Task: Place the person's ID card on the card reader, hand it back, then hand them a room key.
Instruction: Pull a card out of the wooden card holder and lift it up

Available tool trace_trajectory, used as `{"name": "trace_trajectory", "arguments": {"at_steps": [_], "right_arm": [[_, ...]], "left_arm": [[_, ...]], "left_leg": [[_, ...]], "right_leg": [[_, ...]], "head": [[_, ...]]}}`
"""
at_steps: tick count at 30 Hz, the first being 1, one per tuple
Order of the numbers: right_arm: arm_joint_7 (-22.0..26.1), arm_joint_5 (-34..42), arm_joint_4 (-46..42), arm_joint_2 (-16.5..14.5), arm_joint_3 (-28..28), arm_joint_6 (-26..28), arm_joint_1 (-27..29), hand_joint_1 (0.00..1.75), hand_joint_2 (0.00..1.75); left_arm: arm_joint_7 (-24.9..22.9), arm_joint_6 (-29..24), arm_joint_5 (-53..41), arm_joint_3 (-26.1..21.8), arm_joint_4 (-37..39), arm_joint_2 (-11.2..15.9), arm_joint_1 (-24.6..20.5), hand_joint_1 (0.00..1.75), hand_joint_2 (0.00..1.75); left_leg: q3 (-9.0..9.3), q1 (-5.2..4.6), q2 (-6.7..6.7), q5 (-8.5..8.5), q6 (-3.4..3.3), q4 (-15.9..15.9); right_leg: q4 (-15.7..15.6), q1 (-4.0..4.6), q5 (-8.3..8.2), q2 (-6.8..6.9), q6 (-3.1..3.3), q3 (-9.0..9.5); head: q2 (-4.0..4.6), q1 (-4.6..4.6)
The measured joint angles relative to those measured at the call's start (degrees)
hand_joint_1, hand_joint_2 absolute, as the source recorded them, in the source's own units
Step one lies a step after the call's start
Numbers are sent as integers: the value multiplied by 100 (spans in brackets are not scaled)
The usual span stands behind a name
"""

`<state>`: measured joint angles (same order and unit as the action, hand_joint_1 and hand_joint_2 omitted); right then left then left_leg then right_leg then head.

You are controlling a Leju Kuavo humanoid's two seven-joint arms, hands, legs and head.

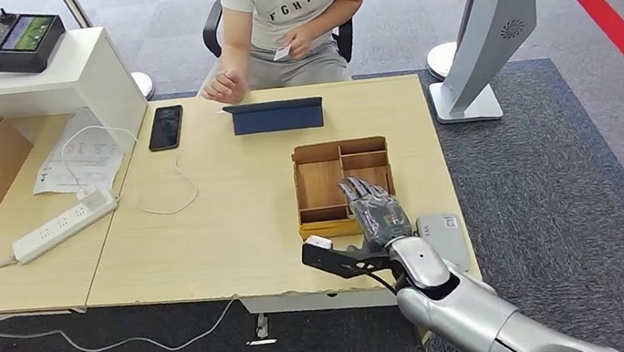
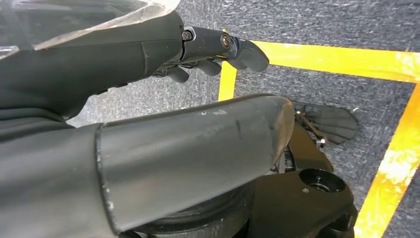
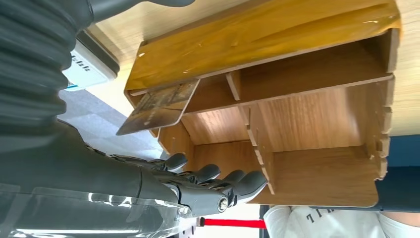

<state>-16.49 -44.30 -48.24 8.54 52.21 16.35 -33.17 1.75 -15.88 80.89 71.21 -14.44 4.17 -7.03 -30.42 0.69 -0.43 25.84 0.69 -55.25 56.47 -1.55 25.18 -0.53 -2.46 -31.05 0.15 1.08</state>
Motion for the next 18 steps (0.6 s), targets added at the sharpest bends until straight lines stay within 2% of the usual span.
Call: {"name": "trace_trajectory", "arguments": {"at_steps": [18], "right_arm": [[-81,22,246,-20,380,108,-328,0,175]], "left_arm": [[-83,-272,186,0,-50,4,7,0,0]], "left_leg": [[0,0,0,0,0,0]], "right_leg": [[0,0,0,0,0,0]], "head": [[0,0]]}}
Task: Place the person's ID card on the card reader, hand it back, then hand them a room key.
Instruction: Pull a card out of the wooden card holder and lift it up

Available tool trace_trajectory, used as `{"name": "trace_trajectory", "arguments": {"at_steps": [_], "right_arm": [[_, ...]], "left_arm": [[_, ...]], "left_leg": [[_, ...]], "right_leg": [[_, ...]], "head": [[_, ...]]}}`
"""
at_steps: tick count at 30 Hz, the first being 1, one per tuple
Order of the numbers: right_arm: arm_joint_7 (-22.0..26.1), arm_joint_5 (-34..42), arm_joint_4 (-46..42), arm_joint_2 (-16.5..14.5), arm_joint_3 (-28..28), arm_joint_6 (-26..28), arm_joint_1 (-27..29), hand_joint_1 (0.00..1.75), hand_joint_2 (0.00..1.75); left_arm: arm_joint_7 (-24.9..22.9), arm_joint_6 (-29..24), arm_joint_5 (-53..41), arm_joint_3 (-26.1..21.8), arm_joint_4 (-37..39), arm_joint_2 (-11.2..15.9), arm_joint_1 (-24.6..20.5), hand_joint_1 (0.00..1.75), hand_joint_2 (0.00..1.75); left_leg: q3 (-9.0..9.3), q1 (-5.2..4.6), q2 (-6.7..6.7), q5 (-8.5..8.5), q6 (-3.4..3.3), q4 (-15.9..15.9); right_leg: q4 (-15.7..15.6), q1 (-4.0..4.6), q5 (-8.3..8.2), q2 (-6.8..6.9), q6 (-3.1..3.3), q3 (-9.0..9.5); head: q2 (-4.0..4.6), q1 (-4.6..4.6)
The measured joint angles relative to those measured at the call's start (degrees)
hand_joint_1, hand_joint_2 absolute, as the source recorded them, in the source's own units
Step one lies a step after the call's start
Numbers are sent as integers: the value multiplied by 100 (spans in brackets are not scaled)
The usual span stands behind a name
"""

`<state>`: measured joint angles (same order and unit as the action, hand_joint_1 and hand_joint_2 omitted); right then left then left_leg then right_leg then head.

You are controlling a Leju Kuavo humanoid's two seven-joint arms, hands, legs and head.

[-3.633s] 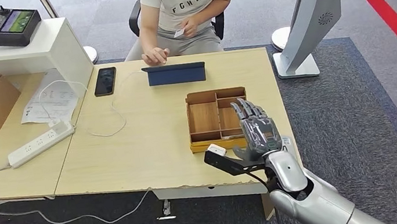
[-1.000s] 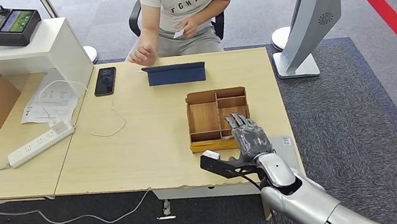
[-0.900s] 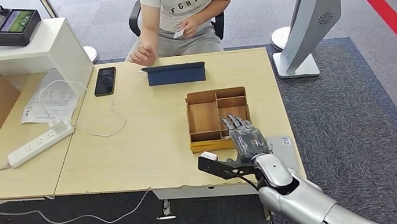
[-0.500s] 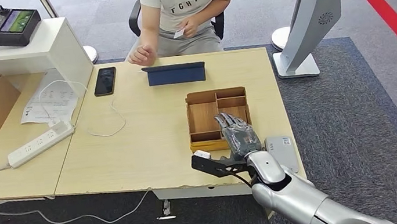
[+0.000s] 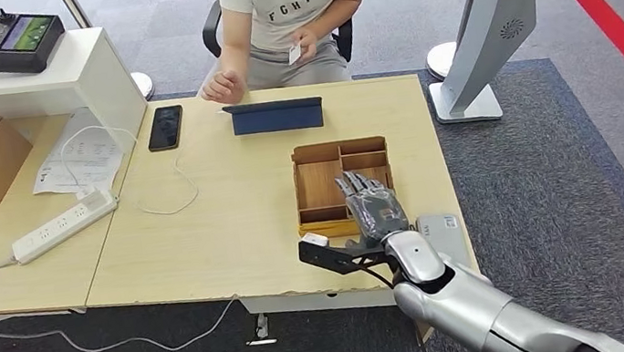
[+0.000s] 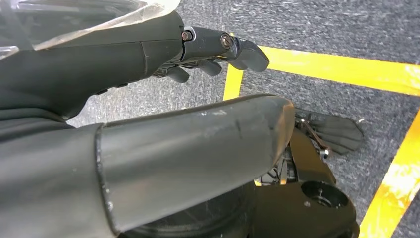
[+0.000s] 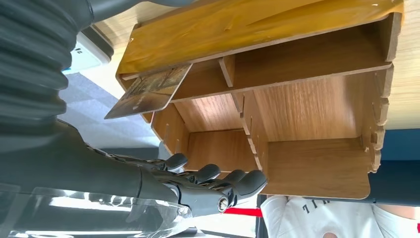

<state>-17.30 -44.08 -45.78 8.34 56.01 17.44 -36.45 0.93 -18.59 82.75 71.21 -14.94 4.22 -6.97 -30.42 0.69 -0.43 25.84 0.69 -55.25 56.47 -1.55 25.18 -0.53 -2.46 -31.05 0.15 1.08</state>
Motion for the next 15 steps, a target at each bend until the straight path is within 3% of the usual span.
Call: {"name": "trace_trajectory", "arguments": {"at_steps": [15], "right_arm": [[22,230,127,-59,277,-54,-239,0,175]], "left_arm": [[-66,-311,224,0,-40,-39,0,0,0]], "left_leg": [[1,0,0,0,0,-1]], "right_leg": [[0,0,0,0,0,0]], "head": [[0,0]]}}
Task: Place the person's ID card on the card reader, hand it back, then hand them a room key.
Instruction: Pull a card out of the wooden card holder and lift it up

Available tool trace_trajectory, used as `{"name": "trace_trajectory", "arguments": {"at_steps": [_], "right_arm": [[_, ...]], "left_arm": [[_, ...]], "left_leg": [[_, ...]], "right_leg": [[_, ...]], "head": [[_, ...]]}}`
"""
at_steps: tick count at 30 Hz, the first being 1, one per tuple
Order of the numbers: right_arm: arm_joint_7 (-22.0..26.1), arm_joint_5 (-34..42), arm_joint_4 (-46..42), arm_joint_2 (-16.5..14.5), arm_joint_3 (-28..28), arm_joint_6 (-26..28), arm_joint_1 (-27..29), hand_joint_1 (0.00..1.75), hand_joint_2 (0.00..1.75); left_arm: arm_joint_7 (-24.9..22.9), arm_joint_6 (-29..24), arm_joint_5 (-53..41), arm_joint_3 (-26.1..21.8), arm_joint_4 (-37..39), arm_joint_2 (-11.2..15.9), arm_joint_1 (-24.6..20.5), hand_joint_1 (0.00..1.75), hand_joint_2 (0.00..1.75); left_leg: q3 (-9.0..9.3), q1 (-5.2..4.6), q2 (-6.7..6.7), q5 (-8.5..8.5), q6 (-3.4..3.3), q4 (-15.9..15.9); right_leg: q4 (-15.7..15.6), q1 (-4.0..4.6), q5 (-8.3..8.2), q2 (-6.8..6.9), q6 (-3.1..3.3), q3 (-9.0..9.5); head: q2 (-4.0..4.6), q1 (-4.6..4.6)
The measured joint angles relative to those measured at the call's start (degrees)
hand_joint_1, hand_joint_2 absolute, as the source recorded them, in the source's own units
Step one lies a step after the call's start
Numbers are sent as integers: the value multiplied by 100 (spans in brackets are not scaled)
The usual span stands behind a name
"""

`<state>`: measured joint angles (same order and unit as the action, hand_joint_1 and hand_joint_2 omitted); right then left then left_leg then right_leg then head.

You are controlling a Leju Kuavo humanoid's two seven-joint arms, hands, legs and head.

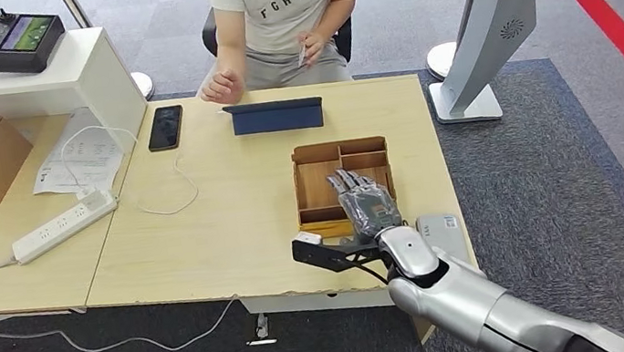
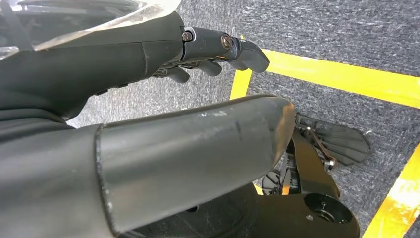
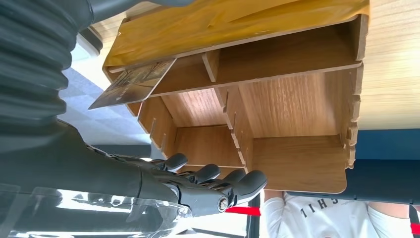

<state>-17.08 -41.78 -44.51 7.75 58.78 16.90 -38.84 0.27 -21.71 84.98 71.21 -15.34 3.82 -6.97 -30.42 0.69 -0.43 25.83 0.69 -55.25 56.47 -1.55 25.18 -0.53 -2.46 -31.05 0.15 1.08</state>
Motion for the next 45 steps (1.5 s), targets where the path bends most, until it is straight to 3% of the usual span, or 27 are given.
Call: {"name": "trace_trajectory", "arguments": {"at_steps": [8,12,22,29,33,39,45], "right_arm": [[-150,95,-12,16,84,-71,-31,0,175],[-427,78,-242,127,98,-147,-38,0,0],[-1181,-338,-1982,853,-162,-917,61,0,0],[-1371,-468,-3339,1425,-434,-1444,182,0,0],[-1750,-280,-4221,1860,-638,-1992,327,0,175],[-2111,179,-5432,2563,-1009,-1989,838,0,175],[-1973,-38,-5769,2649,-1030,-1459,1274,0,175]], "left_arm": [[5,-50,98,0,-5,-37,0,0,0],[-2,-140,174,0,-5,-56,1,0,0],[75,-208,268,0,-7,-96,19,0,0],[161,-17,277,0,-7,-92,27,0,0],[180,245,279,0,-7,-2,32,0,0],[254,-269,270,0,-5,3,60,0,0],[503,-401,253,0,-7,-123,36,0,0]], "left_leg": [[1,0,0,0,0,0],[3,0,0,0,0,-2],[5,-1,1,0,0,-4],[9,-1,2,0,0,-4],[12,-1,1,0,0,-5],[9,-2,2,7,-3,-4],[6,0,1,7,-2,-2]], "right_leg": [[0,0,0,0,0,0],[0,0,0,0,0,0],[-2,-1,0,-1,0,0],[-3,-1,0,-2,0,0],[-4,-1,0,-1,0,1],[-5,-2,0,-5,0,2],[-4,0,1,-5,0,4]], "head": [[0,-1],[0,1],[0,1],[0,0],[0,1],[0,-1],[0,0]]}}
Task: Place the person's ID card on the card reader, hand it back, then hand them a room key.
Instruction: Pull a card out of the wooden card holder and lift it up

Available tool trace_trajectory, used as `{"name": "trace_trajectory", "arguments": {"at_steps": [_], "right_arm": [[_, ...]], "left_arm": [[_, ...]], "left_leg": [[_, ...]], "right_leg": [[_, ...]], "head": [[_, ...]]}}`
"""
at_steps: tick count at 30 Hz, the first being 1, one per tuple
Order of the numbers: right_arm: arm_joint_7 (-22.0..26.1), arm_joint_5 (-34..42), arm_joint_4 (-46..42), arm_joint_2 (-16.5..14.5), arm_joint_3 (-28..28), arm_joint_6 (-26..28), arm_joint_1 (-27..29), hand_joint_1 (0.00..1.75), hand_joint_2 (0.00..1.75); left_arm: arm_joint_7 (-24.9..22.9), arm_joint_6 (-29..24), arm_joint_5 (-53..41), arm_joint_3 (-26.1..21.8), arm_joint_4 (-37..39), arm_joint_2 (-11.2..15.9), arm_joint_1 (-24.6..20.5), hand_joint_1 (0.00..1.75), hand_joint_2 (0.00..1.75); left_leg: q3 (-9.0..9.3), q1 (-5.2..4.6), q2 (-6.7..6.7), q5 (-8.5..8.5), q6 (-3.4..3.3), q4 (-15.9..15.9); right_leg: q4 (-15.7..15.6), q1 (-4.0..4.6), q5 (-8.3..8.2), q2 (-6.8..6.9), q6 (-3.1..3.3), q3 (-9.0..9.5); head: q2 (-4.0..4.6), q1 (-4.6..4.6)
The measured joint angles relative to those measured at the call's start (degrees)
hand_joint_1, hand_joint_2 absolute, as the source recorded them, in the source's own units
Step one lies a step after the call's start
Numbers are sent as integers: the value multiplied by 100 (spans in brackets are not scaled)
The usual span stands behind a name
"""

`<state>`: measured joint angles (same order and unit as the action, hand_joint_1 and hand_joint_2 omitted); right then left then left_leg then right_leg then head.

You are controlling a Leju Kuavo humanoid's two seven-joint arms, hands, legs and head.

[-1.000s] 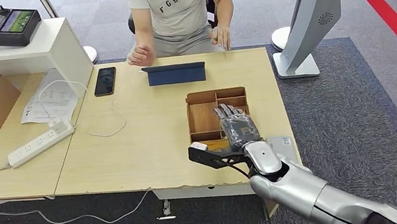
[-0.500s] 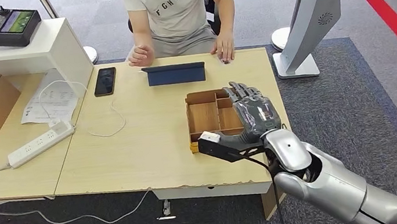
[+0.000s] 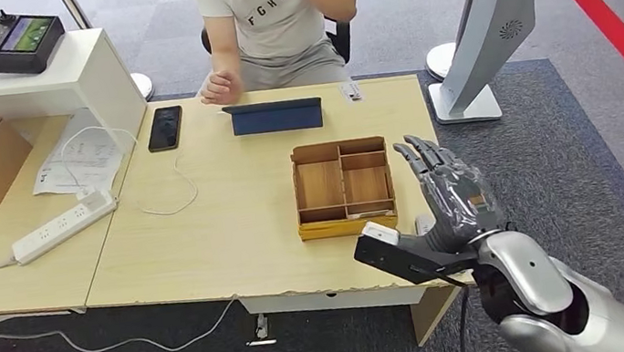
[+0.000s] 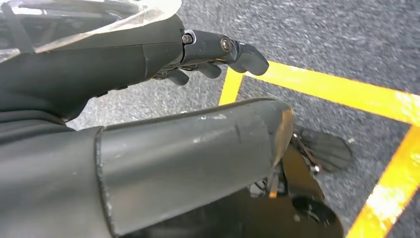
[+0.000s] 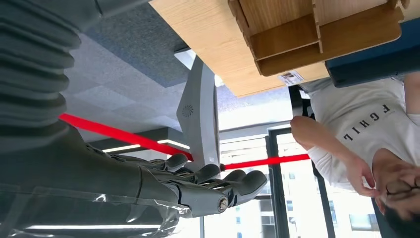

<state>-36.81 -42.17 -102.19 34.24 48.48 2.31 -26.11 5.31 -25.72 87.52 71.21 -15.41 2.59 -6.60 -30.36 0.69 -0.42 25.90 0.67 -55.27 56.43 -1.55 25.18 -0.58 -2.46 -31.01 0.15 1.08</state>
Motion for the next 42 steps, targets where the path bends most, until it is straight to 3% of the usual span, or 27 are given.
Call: {"name": "trace_trajectory", "arguments": {"at_steps": [19,29,36,42], "right_arm": [[188,-422,370,-758,185,76,350,0,175],[493,-709,1479,-1268,155,787,348,0,175],[814,-692,2565,-1628,118,1202,155,0,175],[883,-921,3256,-1779,81,1352,-16,0,175]], "left_arm": [[216,541,-10,0,3,-67,-41,0,0],[323,1021,-38,5,11,45,-50,0,0],[-84,827,-36,7,21,72,-82,0,0],[-94,859,-57,9,25,72,-110,0,0]], "left_leg": [[-3,1,0,-1,1,1],[-4,2,0,-2,2,2],[-5,2,0,-3,2,2],[-4,2,0,-3,2,1]], "right_leg": [[2,1,1,2,-1,0],[4,3,1,2,0,0],[3,3,1,2,0,-1],[4,2,0,3,0,-1]], "head": [[0,0],[0,1],[0,0],[0,1]]}}
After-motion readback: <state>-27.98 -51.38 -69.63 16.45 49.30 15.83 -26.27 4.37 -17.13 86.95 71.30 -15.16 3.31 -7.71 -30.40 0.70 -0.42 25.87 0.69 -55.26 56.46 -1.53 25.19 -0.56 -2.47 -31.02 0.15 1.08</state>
